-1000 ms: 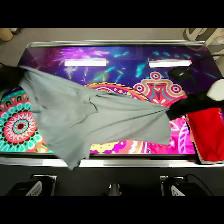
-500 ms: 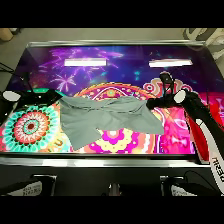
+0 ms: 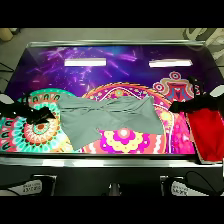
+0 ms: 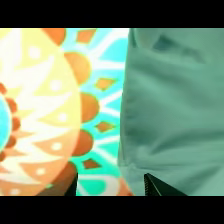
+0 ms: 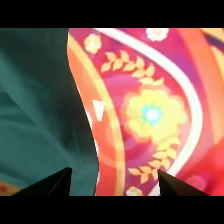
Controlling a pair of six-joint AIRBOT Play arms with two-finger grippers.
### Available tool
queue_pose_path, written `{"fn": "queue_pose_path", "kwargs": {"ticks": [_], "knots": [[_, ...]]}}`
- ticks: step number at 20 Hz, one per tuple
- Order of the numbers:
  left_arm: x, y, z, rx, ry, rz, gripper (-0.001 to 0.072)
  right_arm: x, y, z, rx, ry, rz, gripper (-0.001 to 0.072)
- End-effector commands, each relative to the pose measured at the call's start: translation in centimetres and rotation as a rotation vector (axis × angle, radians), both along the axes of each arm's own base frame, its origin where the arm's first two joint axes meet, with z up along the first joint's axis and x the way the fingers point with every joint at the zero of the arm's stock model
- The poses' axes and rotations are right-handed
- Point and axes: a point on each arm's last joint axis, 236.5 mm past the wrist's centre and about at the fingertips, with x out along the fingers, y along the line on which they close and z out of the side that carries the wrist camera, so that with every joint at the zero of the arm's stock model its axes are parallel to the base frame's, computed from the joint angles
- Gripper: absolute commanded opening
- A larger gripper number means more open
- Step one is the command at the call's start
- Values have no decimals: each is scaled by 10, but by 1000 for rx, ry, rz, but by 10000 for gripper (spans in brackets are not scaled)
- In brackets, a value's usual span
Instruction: Fold the shirts.
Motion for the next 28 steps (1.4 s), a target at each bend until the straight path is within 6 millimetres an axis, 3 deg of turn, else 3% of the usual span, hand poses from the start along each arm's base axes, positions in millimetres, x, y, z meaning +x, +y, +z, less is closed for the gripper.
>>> {"fn": "queue_pose_path", "kwargs": {"ticks": [1,5,10,11,13,14,15,19,22,23,24,25,26,28], "knots": [[-34,-18,-29,-52,88,-8,519,-53,4,-24,60,169,76,566],[-26,-34,-37,-45,48,-15,517,-65,18,-37,116,201,66,576],[-2,-47,-37,-53,-22,39,501,-68,27,-53,156,203,38,577],[1,-49,-38,-45,-36,38,468,-68,31,-56,176,209,37,579],[8,-52,-38,-31,-64,32,310,-67,40,-61,223,216,34,680],[9,-53,-37,-29,-70,26,101,-65,45,-65,250,219,18,681],[10,-54,-36,-28,-77,22,26,-63,49,-69,276,220,6,677],[14,-55,-24,-27,-104,9,26,-71,58,-79,318,271,17,623],[15,-55,-18,-26,-121,9,26,-78,82,-86,299,307,112,622],[15,-55,-16,-27,-125,7,26,-73,88,-92,259,286,138,528],[14,-55,-13,-28,-129,3,26,-69,92,-94,237,272,154,375],[15,-55,-7,-27,-141,2,26,-65,96,-90,236,265,167,89],[17,-54,1,-23,-163,1,25,-63,98,-82,242,261,184,17],[33,-46,39,-2,-280,-15,24,-49,91,-52,207,202,240,15]]}}
